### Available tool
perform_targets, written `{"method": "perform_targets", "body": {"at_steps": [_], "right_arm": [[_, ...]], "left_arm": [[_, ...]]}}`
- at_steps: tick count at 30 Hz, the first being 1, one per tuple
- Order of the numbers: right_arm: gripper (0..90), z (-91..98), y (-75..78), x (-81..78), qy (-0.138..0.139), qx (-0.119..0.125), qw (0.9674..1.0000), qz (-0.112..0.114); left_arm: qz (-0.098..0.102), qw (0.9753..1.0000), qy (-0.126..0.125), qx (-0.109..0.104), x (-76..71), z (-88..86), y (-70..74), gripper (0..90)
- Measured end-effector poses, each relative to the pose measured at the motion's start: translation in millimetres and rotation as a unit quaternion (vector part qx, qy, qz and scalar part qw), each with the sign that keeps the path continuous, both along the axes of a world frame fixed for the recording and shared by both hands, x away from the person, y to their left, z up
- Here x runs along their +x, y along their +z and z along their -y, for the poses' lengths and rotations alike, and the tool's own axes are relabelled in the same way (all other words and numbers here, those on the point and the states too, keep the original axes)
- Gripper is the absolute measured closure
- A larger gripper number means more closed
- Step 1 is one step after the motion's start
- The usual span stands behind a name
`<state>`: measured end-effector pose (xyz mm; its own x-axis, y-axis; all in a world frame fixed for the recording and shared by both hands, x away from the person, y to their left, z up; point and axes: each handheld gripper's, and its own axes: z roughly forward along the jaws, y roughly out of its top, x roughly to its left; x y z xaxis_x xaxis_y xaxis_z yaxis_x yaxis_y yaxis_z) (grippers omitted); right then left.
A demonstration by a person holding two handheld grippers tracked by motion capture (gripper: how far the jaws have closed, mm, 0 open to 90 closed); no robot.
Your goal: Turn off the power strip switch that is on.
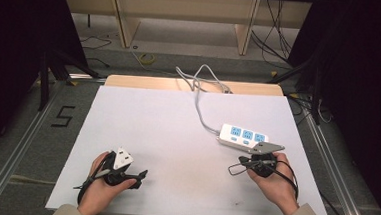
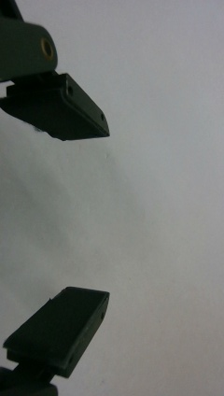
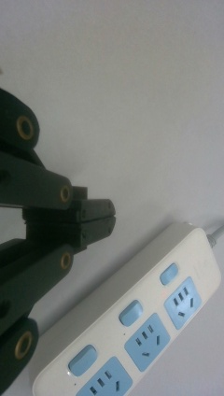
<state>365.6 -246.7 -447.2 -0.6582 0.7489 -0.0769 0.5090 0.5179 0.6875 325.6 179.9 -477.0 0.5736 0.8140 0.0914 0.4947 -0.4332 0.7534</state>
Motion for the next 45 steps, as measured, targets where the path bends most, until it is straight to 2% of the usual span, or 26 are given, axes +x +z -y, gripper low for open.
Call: {"method": "perform_targets", "body": {"at_steps": [45], "right_arm": [[90.0,-10.0,3.8,31.2,-0.002,-0.020,0.9998,-0.008]], "left_arm": [[0.001,1.0000,-0.002,0.000,1.0,2.2,-0.2,17.3]]}}
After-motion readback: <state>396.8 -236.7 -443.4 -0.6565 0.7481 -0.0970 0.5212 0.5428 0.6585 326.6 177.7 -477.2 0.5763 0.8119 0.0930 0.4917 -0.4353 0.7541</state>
